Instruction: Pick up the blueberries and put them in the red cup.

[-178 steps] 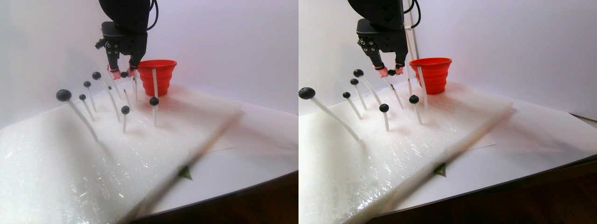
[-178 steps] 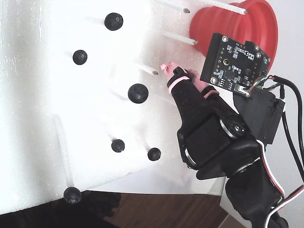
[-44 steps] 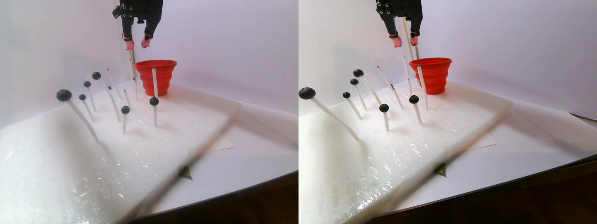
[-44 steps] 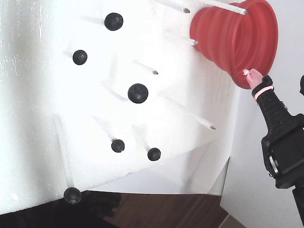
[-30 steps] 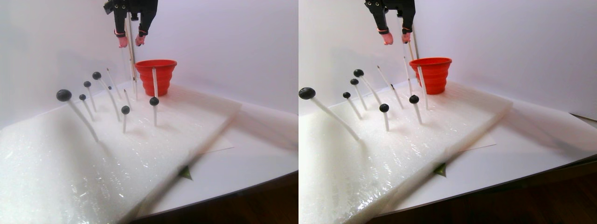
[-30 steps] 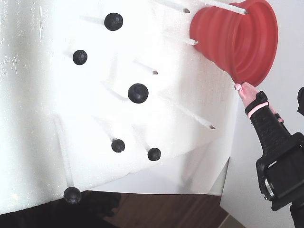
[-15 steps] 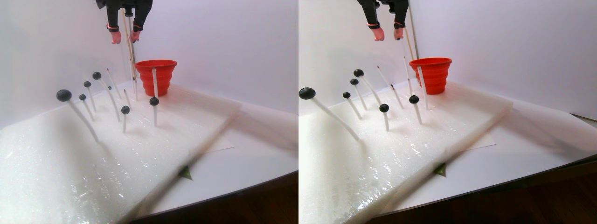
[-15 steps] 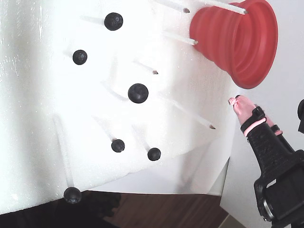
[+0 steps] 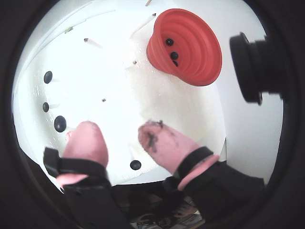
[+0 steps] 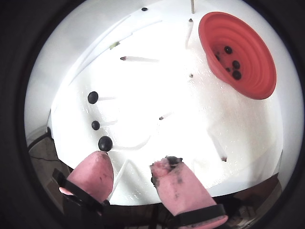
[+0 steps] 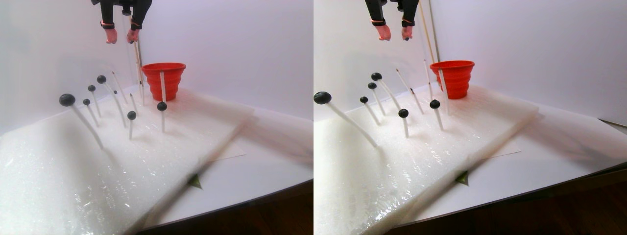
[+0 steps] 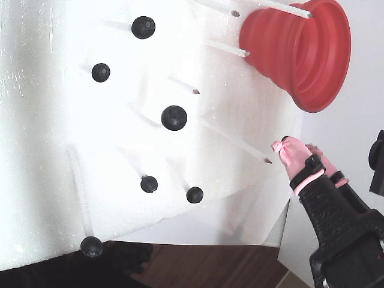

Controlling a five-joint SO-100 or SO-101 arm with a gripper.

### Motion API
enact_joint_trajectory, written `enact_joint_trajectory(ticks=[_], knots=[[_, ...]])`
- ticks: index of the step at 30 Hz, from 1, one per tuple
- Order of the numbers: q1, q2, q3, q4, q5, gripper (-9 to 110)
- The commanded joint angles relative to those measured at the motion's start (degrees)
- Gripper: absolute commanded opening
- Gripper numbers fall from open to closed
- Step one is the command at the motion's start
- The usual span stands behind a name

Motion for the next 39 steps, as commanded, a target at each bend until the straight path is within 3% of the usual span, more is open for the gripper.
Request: enact_joint_trajectory(ticks=[1, 22, 39], knots=[[-1.4, 6.1, -0.4, 0.5, -0.3, 16], [-5.1, 5.4, 4.2, -0.4, -2.5, 17], [-6.9, -2.5, 6.8, -9.2, -3.2, 18]])
